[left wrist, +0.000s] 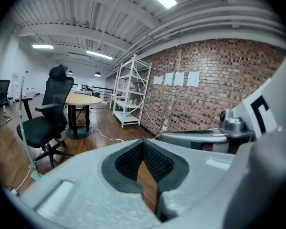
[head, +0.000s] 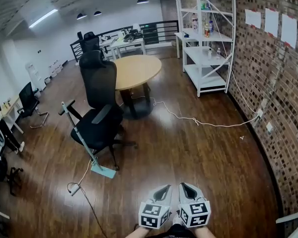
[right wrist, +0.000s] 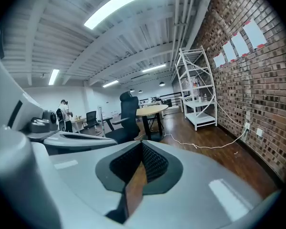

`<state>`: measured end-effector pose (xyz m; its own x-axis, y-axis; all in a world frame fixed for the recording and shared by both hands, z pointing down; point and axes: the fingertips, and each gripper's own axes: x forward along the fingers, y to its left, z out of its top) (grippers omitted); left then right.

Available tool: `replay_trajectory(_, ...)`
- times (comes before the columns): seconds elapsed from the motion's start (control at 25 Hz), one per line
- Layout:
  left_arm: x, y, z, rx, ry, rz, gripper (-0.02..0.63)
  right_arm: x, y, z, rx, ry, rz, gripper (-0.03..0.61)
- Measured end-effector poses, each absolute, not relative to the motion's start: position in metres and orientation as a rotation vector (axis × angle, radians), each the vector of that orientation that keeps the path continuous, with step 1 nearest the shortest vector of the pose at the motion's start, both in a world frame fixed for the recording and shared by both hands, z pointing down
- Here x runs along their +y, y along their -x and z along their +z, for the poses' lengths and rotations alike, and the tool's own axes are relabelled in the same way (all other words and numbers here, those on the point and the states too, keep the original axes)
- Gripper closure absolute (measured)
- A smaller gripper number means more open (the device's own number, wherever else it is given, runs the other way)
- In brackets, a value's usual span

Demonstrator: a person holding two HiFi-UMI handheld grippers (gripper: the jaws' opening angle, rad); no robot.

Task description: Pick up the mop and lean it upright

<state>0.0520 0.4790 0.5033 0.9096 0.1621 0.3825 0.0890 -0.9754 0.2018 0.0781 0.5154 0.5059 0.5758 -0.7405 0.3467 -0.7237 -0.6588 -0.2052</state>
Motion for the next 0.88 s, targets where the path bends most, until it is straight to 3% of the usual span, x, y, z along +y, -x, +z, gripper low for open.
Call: replay_trajectory(0.88, 0.449, -0.179, 0.489, 0.152, -2.921, 0.505, 0.611, 0.481, -0.187, 0.505, 1.374, 2.726, -0.619, 0.578)
